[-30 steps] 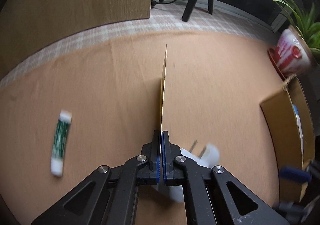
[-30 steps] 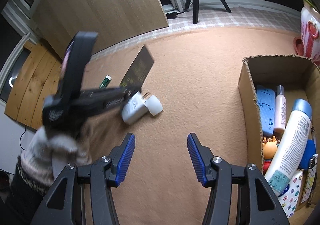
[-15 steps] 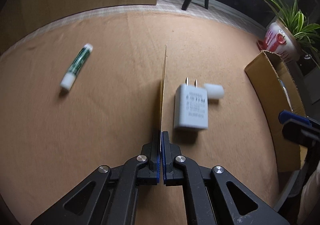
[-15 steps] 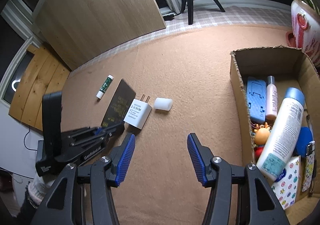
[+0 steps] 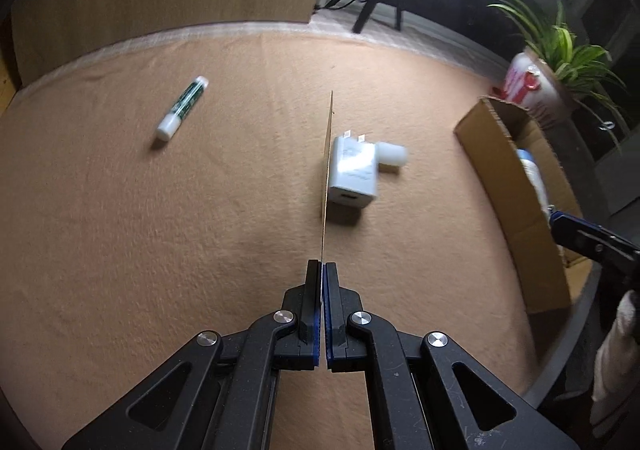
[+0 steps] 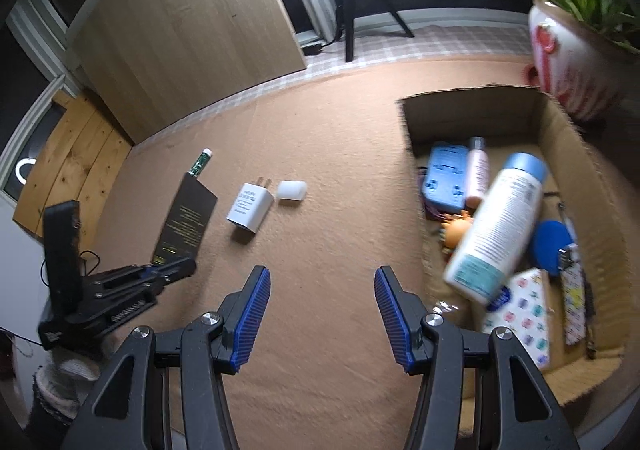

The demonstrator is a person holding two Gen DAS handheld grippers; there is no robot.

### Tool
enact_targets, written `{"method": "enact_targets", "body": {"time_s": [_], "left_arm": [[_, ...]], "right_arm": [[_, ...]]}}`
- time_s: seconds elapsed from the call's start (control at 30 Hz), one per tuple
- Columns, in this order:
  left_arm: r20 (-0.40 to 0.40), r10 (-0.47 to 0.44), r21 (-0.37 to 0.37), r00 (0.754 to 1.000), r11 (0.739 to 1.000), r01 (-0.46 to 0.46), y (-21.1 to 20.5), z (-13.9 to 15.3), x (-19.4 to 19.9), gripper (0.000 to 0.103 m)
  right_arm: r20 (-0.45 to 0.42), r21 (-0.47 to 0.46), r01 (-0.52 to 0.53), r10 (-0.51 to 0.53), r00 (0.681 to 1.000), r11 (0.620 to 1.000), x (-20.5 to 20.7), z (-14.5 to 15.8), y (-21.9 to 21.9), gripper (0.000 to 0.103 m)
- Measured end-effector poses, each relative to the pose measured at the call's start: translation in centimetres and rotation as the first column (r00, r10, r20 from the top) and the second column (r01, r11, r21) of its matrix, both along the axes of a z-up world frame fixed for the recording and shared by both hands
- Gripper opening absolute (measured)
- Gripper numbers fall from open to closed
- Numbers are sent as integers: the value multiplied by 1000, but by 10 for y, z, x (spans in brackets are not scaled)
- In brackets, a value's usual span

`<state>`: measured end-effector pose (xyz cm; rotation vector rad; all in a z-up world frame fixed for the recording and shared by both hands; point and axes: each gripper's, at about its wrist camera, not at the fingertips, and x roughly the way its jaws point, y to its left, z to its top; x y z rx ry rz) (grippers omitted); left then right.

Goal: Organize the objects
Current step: 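Carry the card into the box and open the left gripper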

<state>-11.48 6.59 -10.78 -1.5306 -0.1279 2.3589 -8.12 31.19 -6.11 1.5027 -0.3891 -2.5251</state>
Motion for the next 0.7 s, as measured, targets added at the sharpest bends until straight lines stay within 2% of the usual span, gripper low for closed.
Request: {"method": "enact_targets", "body": {"time_s": [0.17, 0.33, 0.53, 0.7], "left_arm": [[-44, -59, 9, 997, 998, 60, 25, 24, -1, 0], [-83, -145, 22, 986, 989, 147, 67, 44, -7, 0], [-108, -255, 33, 961, 965, 259, 131, 56, -13, 0], [-124, -359, 24, 925, 931, 365, 187, 61, -8, 0]], "right_arm": [[-6, 8, 66, -66, 998, 998, 17, 6, 26, 51], [-19, 57, 136, -135, 991, 989, 38, 11, 54, 51], [-16, 58, 215, -214, 977, 975, 62, 12, 85, 51], [-14, 60, 280, -280, 960, 958, 78, 12, 109, 51]]}}
